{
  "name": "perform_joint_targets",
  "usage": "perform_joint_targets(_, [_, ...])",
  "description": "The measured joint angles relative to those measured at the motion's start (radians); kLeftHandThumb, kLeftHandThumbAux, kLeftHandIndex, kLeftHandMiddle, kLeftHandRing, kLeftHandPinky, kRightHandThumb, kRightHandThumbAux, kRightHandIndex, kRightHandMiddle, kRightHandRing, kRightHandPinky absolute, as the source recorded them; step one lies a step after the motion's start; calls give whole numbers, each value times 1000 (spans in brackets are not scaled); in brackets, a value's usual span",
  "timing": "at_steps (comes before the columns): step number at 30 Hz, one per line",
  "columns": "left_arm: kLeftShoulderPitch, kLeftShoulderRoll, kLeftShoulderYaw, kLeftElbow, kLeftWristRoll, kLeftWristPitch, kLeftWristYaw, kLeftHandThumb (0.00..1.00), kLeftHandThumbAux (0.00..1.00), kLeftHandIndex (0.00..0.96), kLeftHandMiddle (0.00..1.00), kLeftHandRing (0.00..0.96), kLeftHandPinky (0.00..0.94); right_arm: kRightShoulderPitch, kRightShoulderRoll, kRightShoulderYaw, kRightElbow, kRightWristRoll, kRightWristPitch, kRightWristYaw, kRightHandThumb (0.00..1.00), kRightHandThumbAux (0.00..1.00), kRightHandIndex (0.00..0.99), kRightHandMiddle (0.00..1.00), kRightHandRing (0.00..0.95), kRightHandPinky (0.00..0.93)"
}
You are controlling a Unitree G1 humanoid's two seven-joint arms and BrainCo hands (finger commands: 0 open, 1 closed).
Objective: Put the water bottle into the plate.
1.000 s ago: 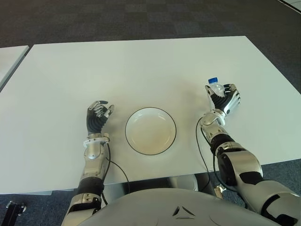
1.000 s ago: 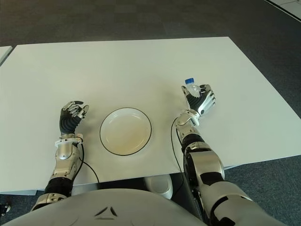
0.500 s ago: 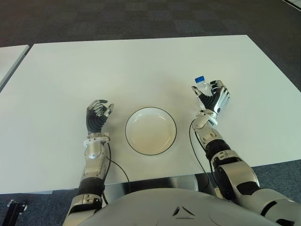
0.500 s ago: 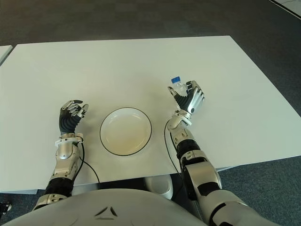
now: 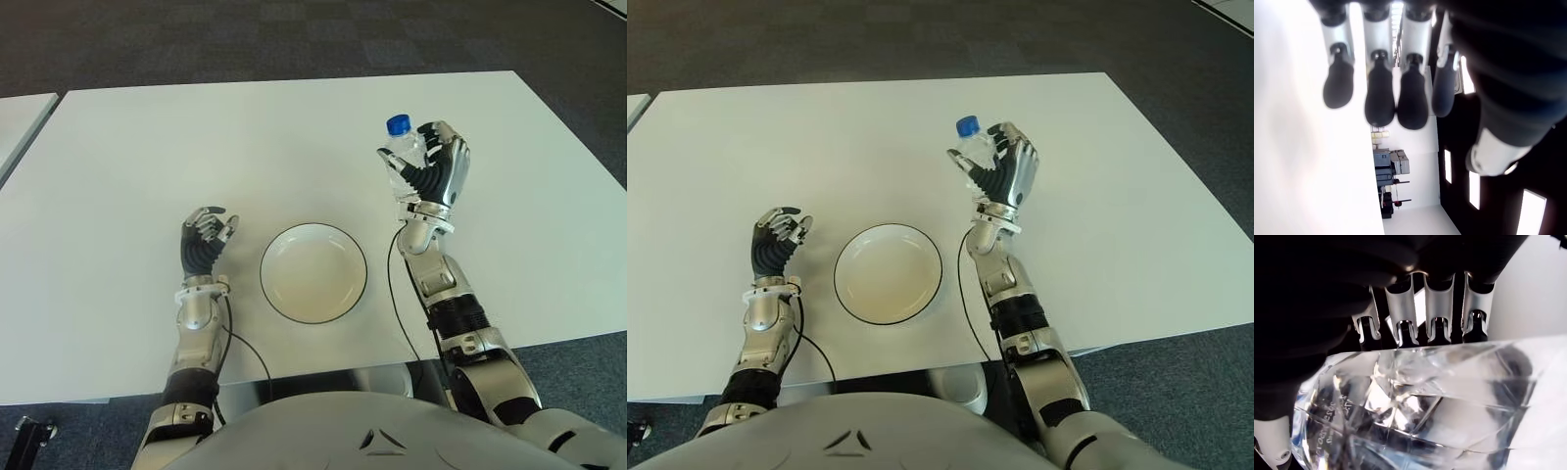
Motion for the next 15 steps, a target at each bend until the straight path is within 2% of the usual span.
perform_joint_targets(8, [0, 0, -4, -3, 0, -1, 0, 708, 714, 437, 717, 699, 680, 3, -35, 64, 31, -6, -189, 87, 746, 711, 441, 893, 892, 885])
perform_joint_targets(15, [1, 1, -3, -3, 0, -1, 0, 708, 715, 437, 708, 690, 670, -4, -86, 97, 77, 68, -437, 238, 746, 711, 441, 904, 899, 892])
